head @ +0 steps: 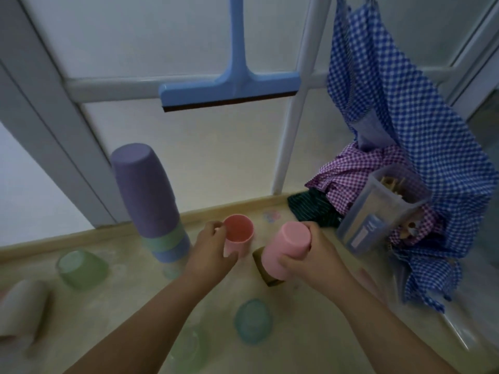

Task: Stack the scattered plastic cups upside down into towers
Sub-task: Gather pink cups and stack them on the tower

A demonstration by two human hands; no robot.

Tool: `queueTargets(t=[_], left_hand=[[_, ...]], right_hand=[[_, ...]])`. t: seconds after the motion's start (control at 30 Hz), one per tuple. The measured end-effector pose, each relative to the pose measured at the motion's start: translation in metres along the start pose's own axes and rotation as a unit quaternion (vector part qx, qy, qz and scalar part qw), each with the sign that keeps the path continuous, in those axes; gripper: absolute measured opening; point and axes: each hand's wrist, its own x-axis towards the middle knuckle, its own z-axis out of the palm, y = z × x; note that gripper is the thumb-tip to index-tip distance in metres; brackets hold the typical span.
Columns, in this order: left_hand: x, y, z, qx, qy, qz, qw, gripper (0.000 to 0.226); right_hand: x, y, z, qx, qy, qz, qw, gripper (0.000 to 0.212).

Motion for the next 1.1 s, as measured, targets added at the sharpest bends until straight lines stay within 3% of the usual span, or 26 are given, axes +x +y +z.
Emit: queueTargets(t=[0.17, 0.47, 0.6, 0.77, 1.1], left_hand=[[0.016, -0.005, 0.014, 0.032, -0.045, 0.006, 0.998, 0.031], [0.02, -0.011, 0.013, 0.029, -0.034, 0.025, 0.999, 0.016], [0.002, -0.002, -0.011, 0.009, -0.025, 0.038, 0.999, 0.017], [-0.032, 0.009, -0.056, -0.009, 0.008, 0.072, 0.997, 0.047], [-0.114, -0.028, -0.15, 0.03, 0.099, 0.0, 0.995, 0.042]], right_hand=[[0.017, -0.001, 0.0, -0.007, -0.012, 0.005, 1.0, 0.066], [0.037, -0.009, 0.003, 0.002, -0.01, -0.016, 1.0, 0.064], [0.037, -0.041, -0.006, 0.016, 0.002, -0.062, 0.998, 0.063], [0.029, -0.09, -0.013, 0.022, 0.011, -0.134, 0.991, 0.061], [0.024, -0.192, 0.028, 0.083, -0.003, -0.232, 0.969, 0.065]])
